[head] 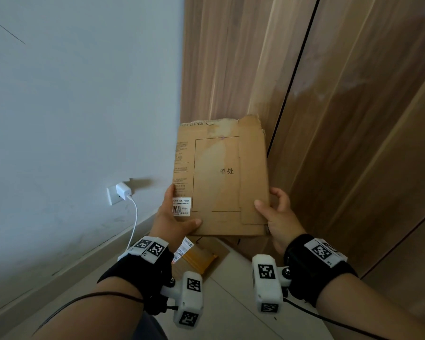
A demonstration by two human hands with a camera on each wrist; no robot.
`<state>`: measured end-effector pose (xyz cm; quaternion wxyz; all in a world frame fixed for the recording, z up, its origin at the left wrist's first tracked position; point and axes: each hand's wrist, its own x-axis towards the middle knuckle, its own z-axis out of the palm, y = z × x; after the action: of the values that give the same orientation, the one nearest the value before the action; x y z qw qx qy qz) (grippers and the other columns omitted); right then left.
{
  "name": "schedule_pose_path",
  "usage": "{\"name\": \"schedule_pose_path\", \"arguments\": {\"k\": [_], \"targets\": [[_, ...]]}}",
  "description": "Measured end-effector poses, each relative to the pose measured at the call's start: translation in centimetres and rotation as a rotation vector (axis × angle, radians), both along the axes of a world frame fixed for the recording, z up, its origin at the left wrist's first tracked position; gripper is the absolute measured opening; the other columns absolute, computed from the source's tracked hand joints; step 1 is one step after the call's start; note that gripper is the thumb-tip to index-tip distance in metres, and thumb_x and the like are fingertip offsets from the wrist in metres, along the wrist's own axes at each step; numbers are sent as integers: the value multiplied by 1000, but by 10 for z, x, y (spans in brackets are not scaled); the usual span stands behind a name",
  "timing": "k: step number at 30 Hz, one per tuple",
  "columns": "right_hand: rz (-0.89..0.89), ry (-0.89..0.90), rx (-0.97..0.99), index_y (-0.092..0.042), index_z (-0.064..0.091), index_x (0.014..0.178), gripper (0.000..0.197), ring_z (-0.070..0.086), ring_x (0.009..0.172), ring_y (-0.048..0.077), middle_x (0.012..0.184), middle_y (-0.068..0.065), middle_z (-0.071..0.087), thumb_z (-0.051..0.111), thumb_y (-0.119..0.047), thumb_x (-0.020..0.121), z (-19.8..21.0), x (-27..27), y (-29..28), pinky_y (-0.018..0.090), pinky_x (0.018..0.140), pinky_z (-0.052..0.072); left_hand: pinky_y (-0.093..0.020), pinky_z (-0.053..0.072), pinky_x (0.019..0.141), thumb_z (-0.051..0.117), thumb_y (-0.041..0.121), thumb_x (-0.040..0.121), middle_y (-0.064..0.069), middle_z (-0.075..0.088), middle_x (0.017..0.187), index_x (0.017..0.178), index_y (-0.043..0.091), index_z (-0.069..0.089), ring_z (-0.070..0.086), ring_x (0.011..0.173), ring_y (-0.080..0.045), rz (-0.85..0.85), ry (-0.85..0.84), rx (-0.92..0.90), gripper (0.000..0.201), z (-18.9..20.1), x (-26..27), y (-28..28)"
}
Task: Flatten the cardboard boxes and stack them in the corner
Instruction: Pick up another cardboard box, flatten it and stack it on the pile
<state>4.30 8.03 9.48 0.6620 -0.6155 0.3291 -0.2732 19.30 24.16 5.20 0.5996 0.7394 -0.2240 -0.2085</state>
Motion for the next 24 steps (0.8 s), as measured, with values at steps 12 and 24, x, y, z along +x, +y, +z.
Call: {"name": "schedule_pose_path", "arguments": {"k": [12, 24], "targets": [[-27, -38, 180, -30, 37, 142, 53, 57, 114, 24, 132, 7, 57, 39, -48, 93, -5, 8, -13, 50, 105, 42, -27, 48, 83, 59, 11, 85, -1, 61, 114, 135, 22, 41, 58, 99, -18, -9, -34, 15, 54, 13, 9, 3], [-31, 69, 139, -12, 53, 126, 43, 61, 105, 31, 109, 9, 66, 64, -10, 84, -3, 3, -15, 55, 98, 47, -52, 48, 98, 57, -6, 82, -8, 66, 107, 118, 27, 52, 61, 109, -33, -57, 255, -146, 49, -1, 19, 2]]}}
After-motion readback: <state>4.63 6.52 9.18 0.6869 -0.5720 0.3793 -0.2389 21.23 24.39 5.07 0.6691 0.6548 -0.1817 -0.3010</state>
